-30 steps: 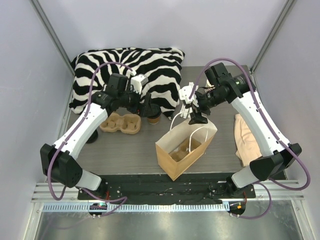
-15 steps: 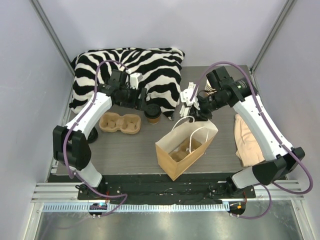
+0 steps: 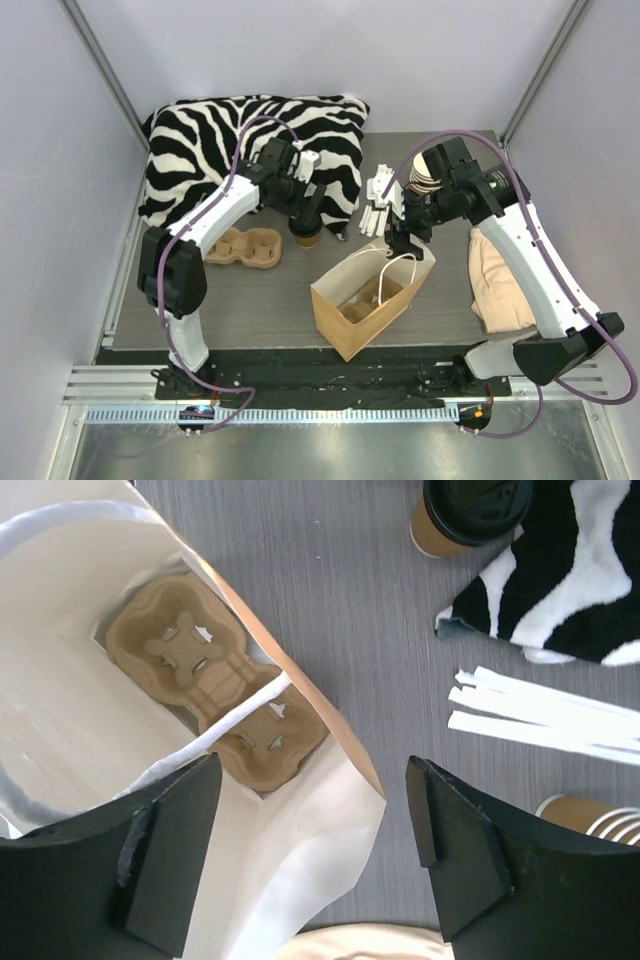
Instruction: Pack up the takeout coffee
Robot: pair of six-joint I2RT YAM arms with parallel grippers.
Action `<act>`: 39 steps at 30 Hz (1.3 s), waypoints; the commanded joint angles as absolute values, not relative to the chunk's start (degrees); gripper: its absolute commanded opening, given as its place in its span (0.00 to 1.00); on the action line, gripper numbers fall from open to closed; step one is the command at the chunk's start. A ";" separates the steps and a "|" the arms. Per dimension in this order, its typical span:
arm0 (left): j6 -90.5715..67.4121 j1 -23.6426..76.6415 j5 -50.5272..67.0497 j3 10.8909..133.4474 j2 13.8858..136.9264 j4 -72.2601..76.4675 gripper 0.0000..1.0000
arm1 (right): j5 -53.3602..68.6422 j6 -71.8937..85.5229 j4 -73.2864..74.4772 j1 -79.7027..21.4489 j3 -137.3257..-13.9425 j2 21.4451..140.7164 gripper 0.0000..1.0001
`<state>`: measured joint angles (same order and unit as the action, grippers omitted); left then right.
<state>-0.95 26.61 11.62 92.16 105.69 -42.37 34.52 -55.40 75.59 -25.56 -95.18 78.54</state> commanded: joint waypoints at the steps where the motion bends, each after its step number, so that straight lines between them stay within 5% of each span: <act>1: 0.26 27.24 8.97 95.63 107.84 -44.83 1.00 | 31.91 -48.87 72.51 -25.84 -95.01 75.41 0.85; 39: 3.87 31.20 4.66 97.82 112.32 -43.77 0.79 | 27.33 -43.77 72.51 -25.75 -97.29 75.94 0.90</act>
<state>2.48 30.96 5.89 96.47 111.70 -43.83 27.70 -44.58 73.76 -25.56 -95.11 76.97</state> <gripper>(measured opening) 0.803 0.895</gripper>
